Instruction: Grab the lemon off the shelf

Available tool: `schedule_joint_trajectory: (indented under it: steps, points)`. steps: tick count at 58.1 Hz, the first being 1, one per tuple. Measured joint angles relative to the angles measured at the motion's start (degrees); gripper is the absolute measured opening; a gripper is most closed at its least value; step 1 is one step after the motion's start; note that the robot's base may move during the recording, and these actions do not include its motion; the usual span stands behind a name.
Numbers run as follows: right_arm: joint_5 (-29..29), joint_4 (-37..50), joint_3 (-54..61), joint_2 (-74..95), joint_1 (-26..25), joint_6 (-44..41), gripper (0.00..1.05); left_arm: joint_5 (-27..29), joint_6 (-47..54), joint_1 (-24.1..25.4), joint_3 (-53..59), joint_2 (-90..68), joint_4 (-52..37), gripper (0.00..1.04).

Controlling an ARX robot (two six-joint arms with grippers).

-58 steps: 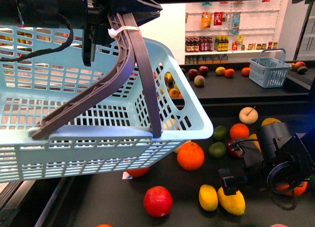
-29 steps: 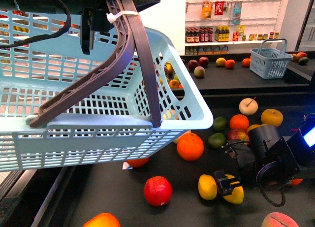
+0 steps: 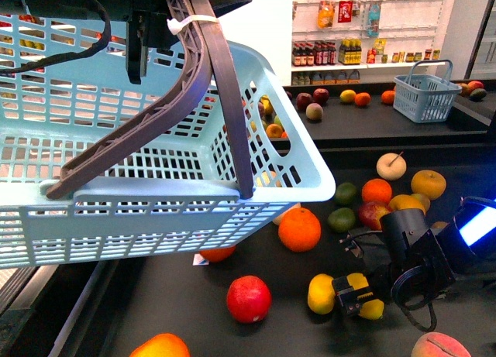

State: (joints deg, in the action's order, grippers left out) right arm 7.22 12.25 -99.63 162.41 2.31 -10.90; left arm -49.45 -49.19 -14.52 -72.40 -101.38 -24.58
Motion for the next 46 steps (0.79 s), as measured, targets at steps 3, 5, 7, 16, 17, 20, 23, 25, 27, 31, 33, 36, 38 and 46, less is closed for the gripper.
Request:
schedule_joint_trajectory:
  steps: [3, 5, 7, 16, 17, 20, 23, 25, 27, 31, 33, 36, 38, 46]
  points:
    - [0.0, 0.3, 0.0, 0.0, 0.0, -0.2, 0.81, 0.0, 0.0, 0.0, 0.0, 0.0, 0.0, 0.06]
    - [-0.2, 0.8, 0.0, 0.0, -0.1, -0.4, 0.74, 0.0, 0.0, 0.0, 0.0, 0.0, 0.0, 0.06]
    - [-0.3, 1.2, 0.0, 0.0, -0.3, -0.4, 0.69, 0.0, 0.0, 0.0, 0.0, 0.0, 0.0, 0.06]
    - [1.3, 6.4, 5.2, -3.2, -1.8, 1.0, 0.63, 0.0, 0.0, 0.0, 0.0, 0.0, 0.0, 0.06]
    - [1.7, 7.4, 6.3, -4.0, -2.1, 1.1, 0.63, 0.0, 0.0, 0.0, 0.0, 0.0, 0.0, 0.06]
    - [2.3, 9.3, 8.6, -6.1, -2.6, 1.1, 0.63, 0.0, 0.0, 0.0, 0.0, 0.0, 0.0, 0.06]
    - [2.9, 11.6, 11.0, -8.5, -3.2, 0.9, 0.63, 0.0, 0.0, 0.0, 0.0, 0.0, 0.0, 0.06]
    - [3.5, 13.2, 12.9, -10.7, -3.7, 0.9, 0.63, 0.0, 0.0, 0.0, 0.0, 0.0, 0.0, 0.06]
    - [4.5, 15.2, 15.5, -14.0, -4.2, 1.0, 0.63, 0.0, 0.0, 0.0, 0.0, 0.0, 0.0, 0.06]
    - [6.8, 18.0, 19.7, -20.6, -5.2, 2.4, 0.63, 0.0, 0.0, 0.0, 0.0, 0.0, 0.0, 0.06]
    - [8.1, 18.8, 21.4, -23.7, -5.6, 3.6, 0.63, 0.0, 0.0, 0.0, 0.0, 0.0, 0.0, 0.06]
    - [10.0, 19.7, 23.4, -28.1, -5.9, 5.6, 0.63, 0.0, 0.0, 0.0, 0.0, 0.0, 0.0, 0.06]
    - [11.1, 20.0, 24.6, -31.2, -6.1, 6.7, 0.63, 0.0, 0.0, 0.0, 0.0, 0.0, 0.0, 0.06]
    - [16.7, 19.6, 27.6, -42.3, -6.0, 14.3, 0.63, 0.0, 0.0, 0.0, 0.0, 0.0, 0.0, 0.06]
